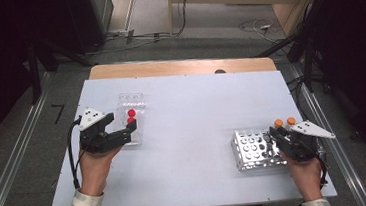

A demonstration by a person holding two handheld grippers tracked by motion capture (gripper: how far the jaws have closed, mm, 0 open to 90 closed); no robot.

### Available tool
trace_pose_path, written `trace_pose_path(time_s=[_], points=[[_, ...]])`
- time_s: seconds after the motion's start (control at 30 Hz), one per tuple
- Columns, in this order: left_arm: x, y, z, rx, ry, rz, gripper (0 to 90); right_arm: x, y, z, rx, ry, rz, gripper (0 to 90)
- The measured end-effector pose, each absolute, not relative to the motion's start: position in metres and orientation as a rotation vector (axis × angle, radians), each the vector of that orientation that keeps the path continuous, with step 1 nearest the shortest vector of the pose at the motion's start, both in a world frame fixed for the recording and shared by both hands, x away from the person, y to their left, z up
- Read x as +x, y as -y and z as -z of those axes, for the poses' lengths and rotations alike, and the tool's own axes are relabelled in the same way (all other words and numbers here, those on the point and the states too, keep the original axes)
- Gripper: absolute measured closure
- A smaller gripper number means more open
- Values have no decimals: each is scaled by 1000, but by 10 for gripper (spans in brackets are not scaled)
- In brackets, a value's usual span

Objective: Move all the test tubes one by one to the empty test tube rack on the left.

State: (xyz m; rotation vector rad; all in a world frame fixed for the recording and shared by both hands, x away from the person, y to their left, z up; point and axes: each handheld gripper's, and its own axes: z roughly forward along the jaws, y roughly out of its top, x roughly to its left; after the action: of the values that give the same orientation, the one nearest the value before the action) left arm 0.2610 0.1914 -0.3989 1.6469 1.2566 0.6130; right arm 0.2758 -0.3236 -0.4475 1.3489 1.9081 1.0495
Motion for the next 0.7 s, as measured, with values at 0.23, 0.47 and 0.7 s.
trace_pose_path(time_s=[0.23,0.47,0.7], points=[[261,-192,398,1644,-1258,-616,203,268,322,427,1294,-1875,-1068,718],[260,-192,398,1645,-1256,-616,202,260,323,408,1262,-1836,-1074,719],[260,-190,398,1653,-1251,-614,198,249,316,393,1208,-1844,-1114,719]])
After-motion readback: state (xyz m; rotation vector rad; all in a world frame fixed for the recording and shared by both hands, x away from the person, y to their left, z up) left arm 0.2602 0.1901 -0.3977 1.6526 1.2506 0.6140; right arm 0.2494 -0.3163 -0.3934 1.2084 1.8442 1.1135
